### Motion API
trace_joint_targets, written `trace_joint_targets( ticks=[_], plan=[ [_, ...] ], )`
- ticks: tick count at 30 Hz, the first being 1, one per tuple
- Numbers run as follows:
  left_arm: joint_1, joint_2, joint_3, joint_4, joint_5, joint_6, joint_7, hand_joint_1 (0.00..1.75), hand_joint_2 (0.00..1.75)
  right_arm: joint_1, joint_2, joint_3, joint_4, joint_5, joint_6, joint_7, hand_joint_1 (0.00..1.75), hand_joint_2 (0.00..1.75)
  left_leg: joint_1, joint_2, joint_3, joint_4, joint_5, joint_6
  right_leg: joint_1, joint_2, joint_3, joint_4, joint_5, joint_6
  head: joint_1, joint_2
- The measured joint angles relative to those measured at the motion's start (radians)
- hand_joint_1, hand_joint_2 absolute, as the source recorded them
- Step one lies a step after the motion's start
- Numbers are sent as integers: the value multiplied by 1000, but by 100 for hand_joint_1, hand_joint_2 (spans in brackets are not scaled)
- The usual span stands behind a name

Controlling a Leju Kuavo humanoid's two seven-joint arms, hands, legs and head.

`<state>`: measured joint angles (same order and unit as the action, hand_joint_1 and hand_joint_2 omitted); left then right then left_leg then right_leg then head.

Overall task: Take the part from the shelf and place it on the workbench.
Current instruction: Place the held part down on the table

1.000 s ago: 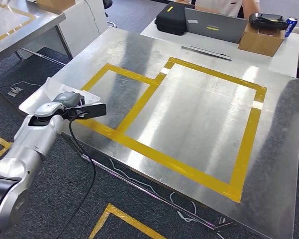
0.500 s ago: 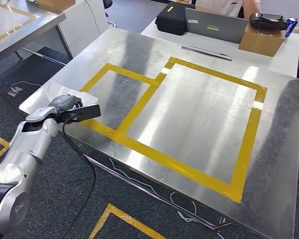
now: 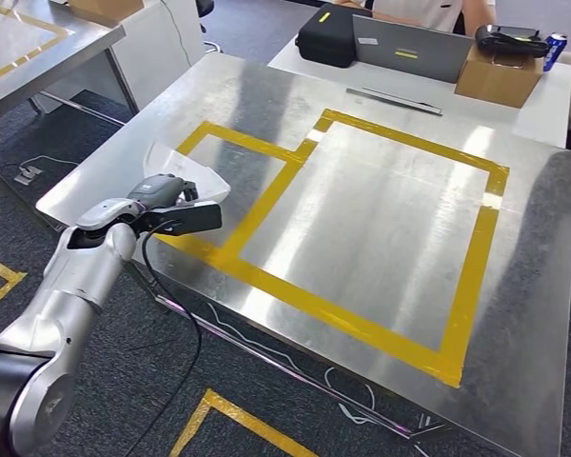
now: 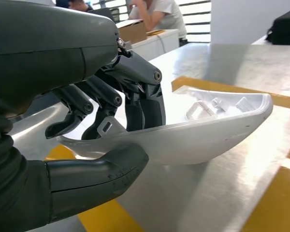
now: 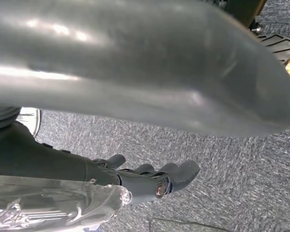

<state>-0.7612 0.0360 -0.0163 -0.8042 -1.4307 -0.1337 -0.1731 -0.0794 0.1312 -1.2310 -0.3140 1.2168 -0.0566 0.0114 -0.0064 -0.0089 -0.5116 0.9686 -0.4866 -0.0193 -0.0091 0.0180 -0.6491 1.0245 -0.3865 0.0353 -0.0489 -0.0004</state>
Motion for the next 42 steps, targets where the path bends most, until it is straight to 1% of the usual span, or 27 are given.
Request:
trace_joint_targets(
  ticks=[3, 8, 12, 13, 17, 20, 23, 27, 30, 32, 34, 36, 39, 42],
  plan=[
    [0, -2, -19, 0, 37, 2, -28, 175, 175, 0, -1, 0, 0, 1, 0, -4, 0, 0, 0, 0, 0, 0, 0, 0, 0, 0, 0, 0, 0, 0, 0, 0],
    [0, -4, -38, 0, 61, -2, -40, 175, 175, 1, -1, 0, 0, 1, 0, -6, 0, 0, 0, 0, 0, 0, 0, 0, 0, 0, 0, 0, 0, 0, 0, 0],
    [0, 4, -59, 1, 65, -9, -26, 0, 175, 2, -2, 0, 0, 3, 0, -6, 0, 0, 0, 0, 0, 0, 0, 0, 0, 0, 0, 0, 0, 0, 0, 0],
    [0, 7, -65, 2, 66, -10, -22, 0, 175, 2, -2, 0, 0, 4, 0, -6, 0, 0, 0, 0, 0, 0, 0, 0, 0, 0, 0, 0, 0, 0, 0, 0],
    [0, 18, -84, 5, 87, -8, -23, 0, 0, 2, -3, 0, 0, 5, 0, -6, 0, 0, 0, 0, 0, 0, 0, 0, 0, 0, 0, 0, 0, 0, 0, 0],
    [1, 23, -86, 6, 147, -20, -27, 0, 0, 2, -3, 0, 0, 7, 0, -6, 0, 0, 0, 0, 0, 0, 0, 0, 0, 0, 0, 0, 0, 0, 0, 0],
    [8, 21, -75, 5, 219, -42, -8, 0, 0, 2, -4, 0, 0, 10, 0, -4, 0, 0, 0, 0, 0, 0, 0, 0, 0, 0, 0, 0, 0, 0, 0, 0],
    [15, 19, -63, 2, 244, -47, -3, 0, 0, 2, -6, 0, 0, 13, 0, -3, 0, 0, 0, 0, 0, 0, 0, 0, 0, 0, 0, 0, 0, 0, 0, 0],
    [27, 9, -47, -17, 304, -57, -7, 0, 0, 2, -6, 0, 0, 12, 0, -3, 0, 0, 0, 0, 0, 0, 0, 0, 0, 0, 0, 0, 0, 0, 0, 0],
    [40, -5, -26, -51, 391, -83, -30, 0, 0, 2, -6, -1, 0, 10, 0, -2, 0, 0, 0, 0, 0, 0, 0, 0, 0, 0, 0, 0, 0, 0, 0, 0],
    [53, -24, -3, -107, 530, -131, -63, 0, 0, 2, -6, -5, 0, 4, 0, 0, 0, 0, 0, 0, 0, 0, 0, 0, 0, -1, 0, 0, 0, 0, 0, 0],
    [64, -52, 29, -189, 741, -199, -75, 0, 0, 2, -6, -11, 0, -2, 0, 0, 0, 0, 0, 0, -1, 0, 0, 0, 0, -1, 0, 0, 0, 0, 0, 0],
    [68, -96, 80, -314, 1030, -272, -47, 0, 0, 3, -5, -20, 0, -6, 1, -2, 0, 0, 0, 0, -1, 0, -1, 1, -1, 1, 0, -1, 0, 0, 0, 0],
    [71, -123, 133, -414, 1323, -302, -7, 0, 0, 6, -4, -25, 0, -8, 3, -6, 0, 0, -1, 1, -1, 0, -2, 2, -1, 2, 0, -1, 0, 1, 0, 0]
  ],
)
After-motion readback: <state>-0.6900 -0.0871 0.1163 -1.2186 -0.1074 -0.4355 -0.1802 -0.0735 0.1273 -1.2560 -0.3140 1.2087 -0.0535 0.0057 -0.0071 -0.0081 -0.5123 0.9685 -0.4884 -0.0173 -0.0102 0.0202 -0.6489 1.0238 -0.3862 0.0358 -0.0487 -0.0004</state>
